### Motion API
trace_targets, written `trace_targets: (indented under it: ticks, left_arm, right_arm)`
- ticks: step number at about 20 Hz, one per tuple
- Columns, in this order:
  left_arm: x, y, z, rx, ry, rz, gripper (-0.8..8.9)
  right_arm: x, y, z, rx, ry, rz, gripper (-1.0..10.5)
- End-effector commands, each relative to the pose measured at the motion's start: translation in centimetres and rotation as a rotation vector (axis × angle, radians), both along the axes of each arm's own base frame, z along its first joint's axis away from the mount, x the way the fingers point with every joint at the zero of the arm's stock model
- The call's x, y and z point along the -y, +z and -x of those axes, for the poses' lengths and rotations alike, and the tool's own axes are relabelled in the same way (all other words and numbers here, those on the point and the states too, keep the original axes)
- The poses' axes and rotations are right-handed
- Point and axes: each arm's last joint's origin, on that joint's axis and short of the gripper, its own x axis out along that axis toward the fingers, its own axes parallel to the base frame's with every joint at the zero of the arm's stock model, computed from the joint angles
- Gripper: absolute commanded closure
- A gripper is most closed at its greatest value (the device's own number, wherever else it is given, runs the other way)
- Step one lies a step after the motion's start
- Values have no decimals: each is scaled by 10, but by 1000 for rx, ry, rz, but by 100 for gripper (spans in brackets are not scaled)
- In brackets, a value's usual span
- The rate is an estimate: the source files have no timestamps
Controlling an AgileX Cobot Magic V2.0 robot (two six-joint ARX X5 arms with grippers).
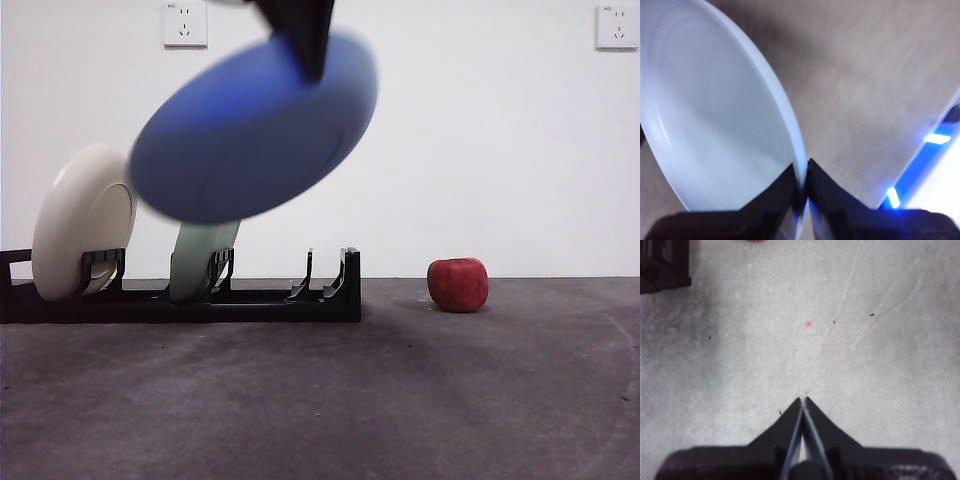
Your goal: Take the blue plate from the plate rack,put the plate on the table,take the apple from the table,put the apple in the plate
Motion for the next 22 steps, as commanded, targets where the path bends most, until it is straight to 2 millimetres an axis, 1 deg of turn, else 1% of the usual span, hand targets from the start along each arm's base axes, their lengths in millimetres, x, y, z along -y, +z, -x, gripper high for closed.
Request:
trace_targets:
  ticks: [1, 3, 5, 7, 9, 13, 16, 17, 19, 20, 22]
  left_arm:
    - [10, -33, 10, -6, 4, -12, 822]
    - [15, -65, 17, -18, -19, -33, 822]
    - [19, -98, 26, 7, -46, -43, 822]
    - [17, -121, 34, 49, -55, -94, 822]
    - [16, -138, 38, 49, -69, -97, 822]
    - [11, -159, 43, -15, -111, -77, 822]
    - [9, -160, 44, -20, -110, -87, 810]
    - [9, -160, 43, -19, -108, -87, 776]
    - [9, -160, 42, -20, -101, -86, 629]
    - [9, -160, 42, -20, -101, -84, 586]
    - [9, -160, 42, -19, -98, -81, 583]
  right_arm:
    - [0, 2, -2, 30, 4, 2, 946]
    - [0, 3, -4, 47, 3, 0, 946]
    - [0, 3, -4, 53, 2, -1, 946]
    - [0, 3, -4, 53, 2, -1, 946]
    - [0, 4, -5, 58, 2, -1, 946]
    - [0, 4, -6, 73, 2, -2, 946]
    - [0, 4, -7, 72, 3, -2, 946]
    - [-1, 3, -8, 69, 3, -2, 946]
    - [-1, 2, -11, 62, 3, -2, 946]
    - [-1, 1, -13, 62, 4, -2, 945]
    - [-2, 0, -21, 75, 17, -15, 936]
